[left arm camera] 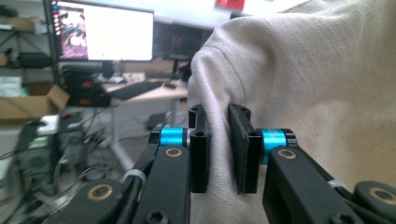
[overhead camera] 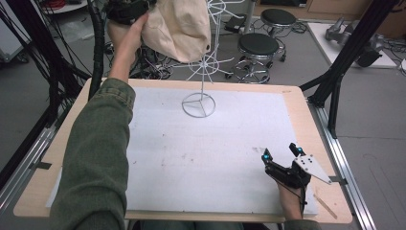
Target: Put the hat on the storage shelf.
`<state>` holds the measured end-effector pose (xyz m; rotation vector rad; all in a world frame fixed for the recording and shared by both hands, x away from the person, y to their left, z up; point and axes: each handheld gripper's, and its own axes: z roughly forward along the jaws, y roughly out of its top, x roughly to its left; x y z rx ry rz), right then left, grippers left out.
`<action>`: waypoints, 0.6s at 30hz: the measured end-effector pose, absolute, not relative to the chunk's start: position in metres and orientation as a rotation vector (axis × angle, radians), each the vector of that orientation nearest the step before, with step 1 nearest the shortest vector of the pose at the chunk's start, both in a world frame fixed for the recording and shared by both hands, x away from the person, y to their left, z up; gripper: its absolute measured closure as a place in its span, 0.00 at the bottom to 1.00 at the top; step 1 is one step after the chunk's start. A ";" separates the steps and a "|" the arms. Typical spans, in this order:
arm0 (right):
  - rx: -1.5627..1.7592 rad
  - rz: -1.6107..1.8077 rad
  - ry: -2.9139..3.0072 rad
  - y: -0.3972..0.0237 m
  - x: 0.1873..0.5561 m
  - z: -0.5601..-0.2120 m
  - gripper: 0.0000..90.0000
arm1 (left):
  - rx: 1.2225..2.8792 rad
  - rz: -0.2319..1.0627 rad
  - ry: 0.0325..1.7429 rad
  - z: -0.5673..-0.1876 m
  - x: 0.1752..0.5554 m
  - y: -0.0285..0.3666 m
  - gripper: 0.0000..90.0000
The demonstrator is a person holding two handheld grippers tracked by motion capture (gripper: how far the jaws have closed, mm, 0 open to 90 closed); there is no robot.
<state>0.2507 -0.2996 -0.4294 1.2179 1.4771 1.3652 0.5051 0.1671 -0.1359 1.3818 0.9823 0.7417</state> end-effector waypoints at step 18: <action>1.206 1.365 1.475 -0.299 0.251 -0.429 0.07 | 1.369 0.634 0.963 -0.141 0.503 0.174 0.72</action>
